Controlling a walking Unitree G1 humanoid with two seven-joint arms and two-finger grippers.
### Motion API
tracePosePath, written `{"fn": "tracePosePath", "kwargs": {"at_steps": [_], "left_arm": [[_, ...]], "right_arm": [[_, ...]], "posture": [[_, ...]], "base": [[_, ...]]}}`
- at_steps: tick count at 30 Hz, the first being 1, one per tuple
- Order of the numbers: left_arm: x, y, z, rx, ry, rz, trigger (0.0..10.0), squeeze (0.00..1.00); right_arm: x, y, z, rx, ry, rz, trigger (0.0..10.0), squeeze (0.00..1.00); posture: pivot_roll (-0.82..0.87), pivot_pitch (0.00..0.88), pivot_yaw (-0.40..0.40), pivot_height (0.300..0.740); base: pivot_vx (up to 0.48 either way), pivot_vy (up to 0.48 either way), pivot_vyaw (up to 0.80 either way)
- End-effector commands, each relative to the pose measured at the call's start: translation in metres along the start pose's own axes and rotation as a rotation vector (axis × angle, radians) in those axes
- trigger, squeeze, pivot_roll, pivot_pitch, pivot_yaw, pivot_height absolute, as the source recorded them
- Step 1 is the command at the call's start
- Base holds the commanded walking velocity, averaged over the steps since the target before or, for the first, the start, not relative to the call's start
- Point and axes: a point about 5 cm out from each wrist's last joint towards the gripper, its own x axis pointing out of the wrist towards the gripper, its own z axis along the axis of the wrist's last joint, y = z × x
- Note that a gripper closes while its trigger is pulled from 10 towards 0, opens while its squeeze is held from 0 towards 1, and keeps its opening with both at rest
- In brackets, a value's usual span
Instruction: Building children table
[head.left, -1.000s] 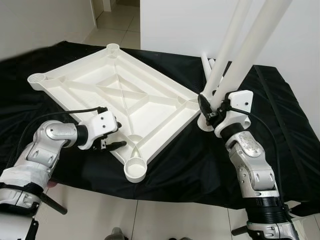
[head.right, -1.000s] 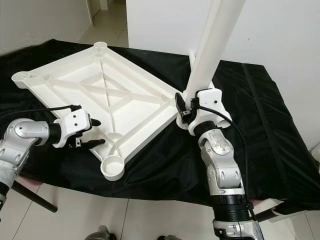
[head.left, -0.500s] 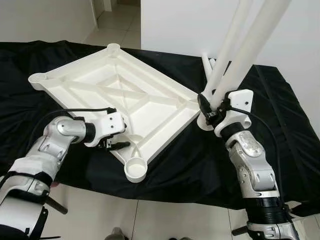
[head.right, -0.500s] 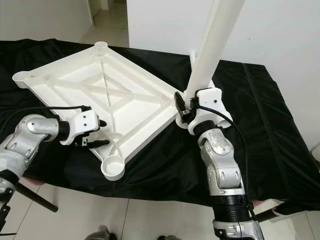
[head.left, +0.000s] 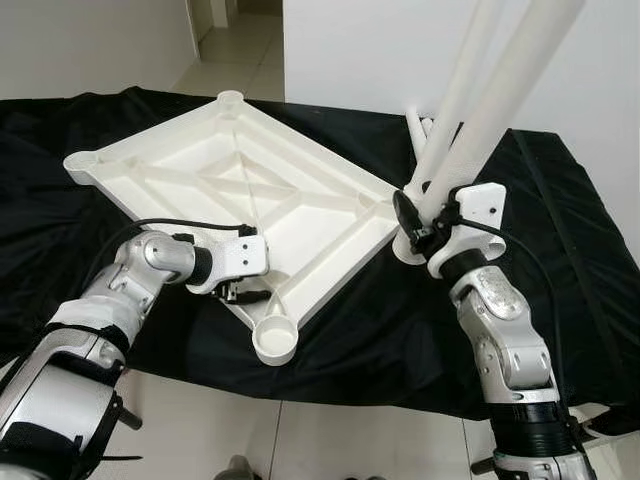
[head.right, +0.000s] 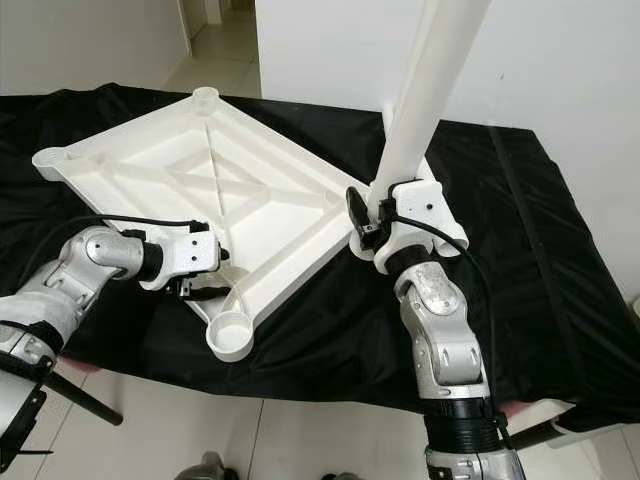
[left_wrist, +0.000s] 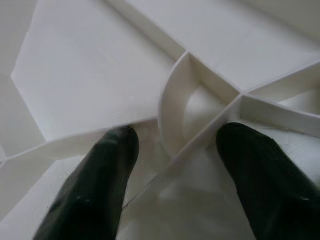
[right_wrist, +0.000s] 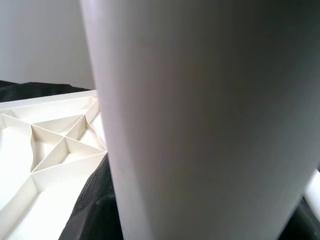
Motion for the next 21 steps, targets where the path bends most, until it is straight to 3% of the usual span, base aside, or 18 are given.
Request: {"fn": "tracePosePath", "kwargs": {"at_steps": [1,2,3,4,6,7,21], "left_arm": [[0.005,-0.0074,-0.0072,-0.001,0.039,-0.016,3.9,0.0],[0.005,-0.0073,-0.0079,0.007,0.042,-0.017,1.8,0.0],[0.005,-0.0076,-0.0088,0.001,0.043,-0.021,2.7,0.0],[0.005,-0.0077,-0.0093,-0.002,0.041,-0.026,1.6,0.0],[0.0047,-0.0077,-0.0095,-0.008,0.037,-0.03,1.6,0.0],[0.0043,-0.008,-0.0098,-0.013,0.033,-0.036,0.0,0.0],[0.007,-0.0139,-0.011,-0.024,-0.002,-0.065,0.0,0.0]], "right_arm": [[-0.0012,0.0008,0.0021,-0.01,-0.003,-0.002,10.0,0.0],[-0.0014,0.0007,0.0021,-0.01,-0.003,-0.002,10.0,0.0],[-0.0018,0.0006,0.002,-0.011,-0.003,-0.003,10.0,0.0],[-0.002,0.0005,0.0021,-0.012,-0.002,-0.005,10.0,0.0],[-0.002,0.0003,0.0021,-0.012,-0.002,-0.005,10.0,0.0],[-0.0023,0.0005,0.002,-0.012,-0.001,-0.005,10.0,0.0],[-0.003,0.002,0.0019,-0.007,0.003,-0.003,10.0,0.0]], "posture": [[0.06,0.048,0.018,0.74],[0.06,0.048,0.018,0.74],[0.06,0.046,0.019,0.74],[0.06,0.046,0.02,0.74],[0.06,0.046,0.02,0.74],[0.06,0.046,0.02,0.74],[0.06,0.057,0.02,0.74]], "base": [[0.0,0.0,0.0],[0.0,0.0,0.0],[0.0,0.0,0.0],[0.0,0.0,0.0],[0.0,0.0,0.0],[0.0,0.0,0.0],[0.0,0.0,0.0]]}}
